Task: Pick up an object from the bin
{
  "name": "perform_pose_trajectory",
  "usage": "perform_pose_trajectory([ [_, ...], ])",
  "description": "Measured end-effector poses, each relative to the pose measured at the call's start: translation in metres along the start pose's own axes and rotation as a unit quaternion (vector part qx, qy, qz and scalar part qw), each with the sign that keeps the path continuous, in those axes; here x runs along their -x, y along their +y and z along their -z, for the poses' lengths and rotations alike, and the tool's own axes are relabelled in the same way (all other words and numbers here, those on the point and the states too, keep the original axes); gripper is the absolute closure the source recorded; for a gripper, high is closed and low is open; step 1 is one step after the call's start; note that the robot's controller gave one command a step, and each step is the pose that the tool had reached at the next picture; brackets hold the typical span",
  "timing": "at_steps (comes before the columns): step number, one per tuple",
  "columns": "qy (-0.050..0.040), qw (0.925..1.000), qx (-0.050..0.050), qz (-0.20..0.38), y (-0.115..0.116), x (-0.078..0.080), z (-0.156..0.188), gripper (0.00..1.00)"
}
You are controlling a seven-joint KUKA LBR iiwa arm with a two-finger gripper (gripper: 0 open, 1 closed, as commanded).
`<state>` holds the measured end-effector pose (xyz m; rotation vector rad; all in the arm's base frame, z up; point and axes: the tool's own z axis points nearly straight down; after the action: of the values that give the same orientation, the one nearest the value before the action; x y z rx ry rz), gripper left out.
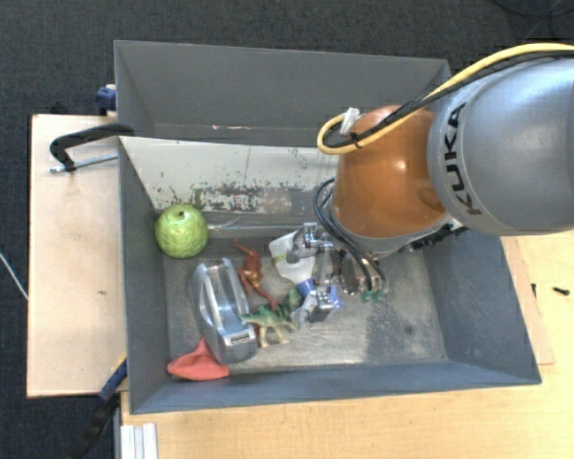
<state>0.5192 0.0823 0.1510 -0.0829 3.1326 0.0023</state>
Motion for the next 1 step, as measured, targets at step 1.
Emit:
perform_pose_trajectory([
  [1, 0.0012, 0.9995, 0.0, 0.032, -0.0129, -0.0145, -0.0683, 0.0],
])
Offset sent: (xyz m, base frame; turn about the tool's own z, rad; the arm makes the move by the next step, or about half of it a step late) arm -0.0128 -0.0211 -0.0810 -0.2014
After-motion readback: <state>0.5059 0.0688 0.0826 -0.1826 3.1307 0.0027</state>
